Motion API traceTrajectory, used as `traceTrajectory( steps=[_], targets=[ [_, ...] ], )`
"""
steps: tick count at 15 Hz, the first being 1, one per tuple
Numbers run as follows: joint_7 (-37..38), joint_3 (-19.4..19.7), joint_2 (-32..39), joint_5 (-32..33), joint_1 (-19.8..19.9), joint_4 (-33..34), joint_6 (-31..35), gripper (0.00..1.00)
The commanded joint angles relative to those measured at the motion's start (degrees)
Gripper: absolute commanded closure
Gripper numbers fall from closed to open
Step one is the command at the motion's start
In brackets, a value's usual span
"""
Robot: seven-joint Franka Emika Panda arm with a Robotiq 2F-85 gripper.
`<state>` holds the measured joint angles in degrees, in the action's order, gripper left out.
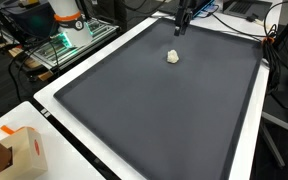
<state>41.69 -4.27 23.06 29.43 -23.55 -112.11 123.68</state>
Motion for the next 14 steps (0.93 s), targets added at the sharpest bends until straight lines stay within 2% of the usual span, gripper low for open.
traceTrajectory(
  steps=[1, 14],
  targets=[
    [-3.24, -0.94, -1.74, 3.63, -0.52, -3.41, 0.76, 0.00],
    [-15.80, -3.24, -7.70, 5.24, 0.84, -13.52, 6.88, 0.00]
  ],
)
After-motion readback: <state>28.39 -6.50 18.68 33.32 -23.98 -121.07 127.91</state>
